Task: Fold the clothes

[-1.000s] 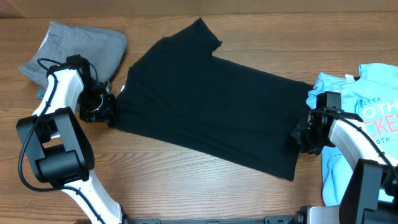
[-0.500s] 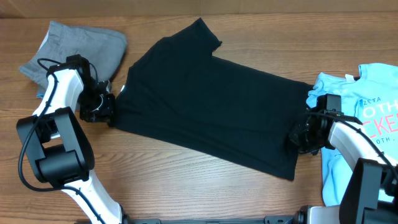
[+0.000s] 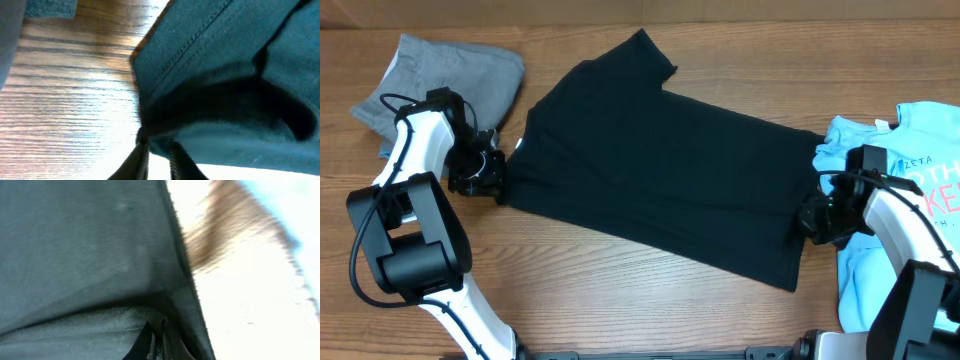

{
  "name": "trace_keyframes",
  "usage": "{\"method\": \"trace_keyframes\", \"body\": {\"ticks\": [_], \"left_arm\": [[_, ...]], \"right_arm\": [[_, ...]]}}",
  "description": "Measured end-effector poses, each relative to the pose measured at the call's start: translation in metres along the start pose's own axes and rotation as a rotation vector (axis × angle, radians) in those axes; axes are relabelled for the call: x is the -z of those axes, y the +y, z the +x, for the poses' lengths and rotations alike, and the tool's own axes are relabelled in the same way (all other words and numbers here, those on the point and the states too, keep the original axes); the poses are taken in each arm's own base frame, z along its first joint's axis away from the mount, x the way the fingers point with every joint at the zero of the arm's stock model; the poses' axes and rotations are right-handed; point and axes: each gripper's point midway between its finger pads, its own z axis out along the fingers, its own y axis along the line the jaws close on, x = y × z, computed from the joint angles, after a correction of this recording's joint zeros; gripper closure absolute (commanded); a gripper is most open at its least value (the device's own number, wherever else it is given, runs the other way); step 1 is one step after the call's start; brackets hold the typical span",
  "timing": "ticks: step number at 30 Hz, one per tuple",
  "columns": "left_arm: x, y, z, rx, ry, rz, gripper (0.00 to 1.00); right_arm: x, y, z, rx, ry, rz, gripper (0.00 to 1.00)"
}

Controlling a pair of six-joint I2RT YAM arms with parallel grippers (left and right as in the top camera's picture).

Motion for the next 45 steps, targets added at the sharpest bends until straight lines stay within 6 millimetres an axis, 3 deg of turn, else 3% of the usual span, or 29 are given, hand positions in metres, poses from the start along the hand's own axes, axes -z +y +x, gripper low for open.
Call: {"method": "trace_keyframes", "body": {"ticks": [4,12,15,16,17,20,22,24,28,32,36,40,45], "left_arm": [[0.000,-0.001,0.000,0.003,-0.001,0.003,0.51],[0.000,-0.005,-0.002,0.001,-0.010,0.032,0.51],[0.000,-0.007,-0.002,0.000,-0.011,0.041,0.60],[0.000,-0.009,-0.002,-0.007,-0.010,0.054,0.59],[0.001,-0.013,-0.001,-0.022,-0.007,0.076,0.51],[0.007,-0.029,0.004,-0.077,0.007,0.168,0.50],[0.018,-0.042,0.002,-0.124,-0.003,0.235,0.56],[0.033,-0.053,-0.005,-0.169,-0.037,0.293,0.70],[0.070,-0.076,-0.041,-0.288,-0.213,0.391,0.89],[0.082,-0.099,-0.063,-0.393,-0.325,0.419,0.96],[0.074,-0.134,-0.070,-0.496,-0.346,0.417,0.96],[0.039,-0.163,-0.063,-0.566,-0.256,0.390,0.96],[-0.010,-0.164,-0.057,-0.570,-0.136,0.346,0.96]], "right_arm": [[0.002,-0.013,-0.006,-0.063,-0.013,0.018,0.96],[0.003,-0.022,-0.006,-0.128,-0.017,0.054,0.96],[0.004,-0.025,-0.011,-0.156,-0.041,0.072,0.96],[0.004,-0.025,-0.013,-0.157,-0.048,0.069,0.96],[0.004,-0.024,-0.013,-0.157,-0.052,0.068,0.96],[0.004,-0.023,-0.014,-0.155,-0.055,0.063,0.96],[0.004,-0.023,-0.014,-0.153,-0.055,0.062,0.96],[0.004,-0.023,-0.014,-0.151,-0.054,0.063,0.96],[0.004,-0.023,-0.014,-0.149,-0.054,0.062,0.96],[0.004,-0.023,-0.015,-0.147,-0.057,0.061,0.96],[0.004,-0.023,-0.015,-0.147,-0.057,0.060,0.96],[0.004,-0.022,-0.015,-0.146,-0.055,0.054,0.96],[0.004,-0.021,-0.014,-0.147,-0.052,0.049,0.96]]}}
